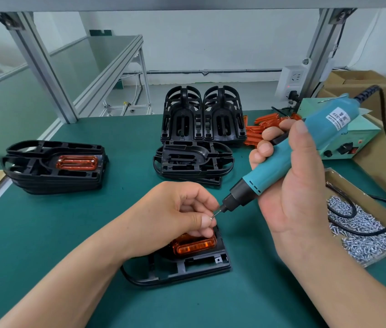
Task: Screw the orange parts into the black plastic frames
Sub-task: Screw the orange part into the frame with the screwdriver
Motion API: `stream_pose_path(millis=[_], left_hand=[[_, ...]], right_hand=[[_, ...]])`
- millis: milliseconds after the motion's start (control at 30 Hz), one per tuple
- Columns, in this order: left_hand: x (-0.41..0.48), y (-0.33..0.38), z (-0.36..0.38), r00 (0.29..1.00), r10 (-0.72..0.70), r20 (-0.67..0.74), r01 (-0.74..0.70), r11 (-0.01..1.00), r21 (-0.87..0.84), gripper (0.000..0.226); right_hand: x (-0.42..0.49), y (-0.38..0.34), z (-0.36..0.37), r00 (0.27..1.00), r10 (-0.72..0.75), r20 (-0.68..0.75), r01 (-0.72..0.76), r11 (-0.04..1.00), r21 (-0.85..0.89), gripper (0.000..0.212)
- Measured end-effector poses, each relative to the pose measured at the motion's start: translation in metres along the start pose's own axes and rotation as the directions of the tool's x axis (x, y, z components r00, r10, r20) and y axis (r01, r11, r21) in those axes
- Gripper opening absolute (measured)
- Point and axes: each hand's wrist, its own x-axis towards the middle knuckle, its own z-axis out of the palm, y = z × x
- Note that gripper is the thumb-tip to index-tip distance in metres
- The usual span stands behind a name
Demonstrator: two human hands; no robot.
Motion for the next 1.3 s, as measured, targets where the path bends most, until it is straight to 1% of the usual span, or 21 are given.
stream_pose_path(millis=[167,267,433,533,600,667,700,733,833,933,1100,1300], left_hand=[[0.001,-0.003,0.002,0.999,0.002,-0.035,-0.002,1.000,0.000,0.020],[0.001,-0.003,0.001,0.999,0.008,-0.037,-0.008,1.000,0.000,0.021],[0.001,-0.002,-0.003,1.000,0.026,-0.010,-0.025,0.996,0.083,0.024],[0.000,-0.001,-0.010,1.000,0.030,0.011,-0.031,0.991,0.132,0.023],[0.001,-0.002,-0.019,0.997,0.057,-0.055,-0.044,0.977,0.211,0.020],[0.001,-0.004,-0.034,0.979,0.118,-0.165,-0.051,0.930,0.364,0.016],[0.001,-0.005,-0.043,0.974,0.129,-0.188,-0.033,0.897,0.441,0.015],[0.000,-0.006,-0.051,0.978,0.108,-0.178,-0.005,0.866,0.501,0.015],[-0.004,-0.010,-0.065,0.996,-0.050,-0.069,0.082,0.782,0.618,0.025],[-0.005,-0.011,-0.065,0.992,-0.125,0.003,0.092,0.748,0.657,0.031],[-0.003,-0.011,-0.061,0.990,-0.134,0.031,0.086,0.778,0.622,0.016],[-0.002,-0.011,-0.058,0.990,-0.128,0.057,0.073,0.820,0.568,0.010]], right_hand=[[-0.002,0.003,0.001,1.000,-0.006,-0.009,0.006,1.000,-0.030,0.026],[-0.001,0.003,0.001,1.000,-0.003,-0.017,0.003,1.000,-0.028,0.025],[-0.001,0.005,-0.002,0.999,0.006,-0.043,-0.007,1.000,-0.025,0.026],[-0.001,0.009,-0.003,0.998,0.027,-0.054,-0.028,0.999,-0.019,0.022],[-0.002,0.011,-0.002,0.998,0.036,-0.056,-0.037,0.999,-0.016,0.021],[-0.003,0.014,0.000,0.998,0.042,-0.040,-0.043,0.999,-0.010,0.019],[-0.004,0.014,0.001,0.999,0.043,-0.029,-0.043,0.999,-0.009,0.018],[-0.004,0.016,0.003,0.999,0.042,-0.016,-0.042,0.999,-0.014,0.017],[-0.008,0.021,0.012,0.999,0.036,0.027,-0.035,0.998,-0.042,0.014],[-0.012,0.026,0.019,0.997,0.041,0.067,-0.035,0.996,-0.079,0.012],[-0.021,0.031,0.027,0.988,0.059,0.143,-0.043,0.992,-0.119,0.009],[-0.029,0.034,0.034,0.973,0.055,0.223,-0.019,0.987,-0.162,0.009]])
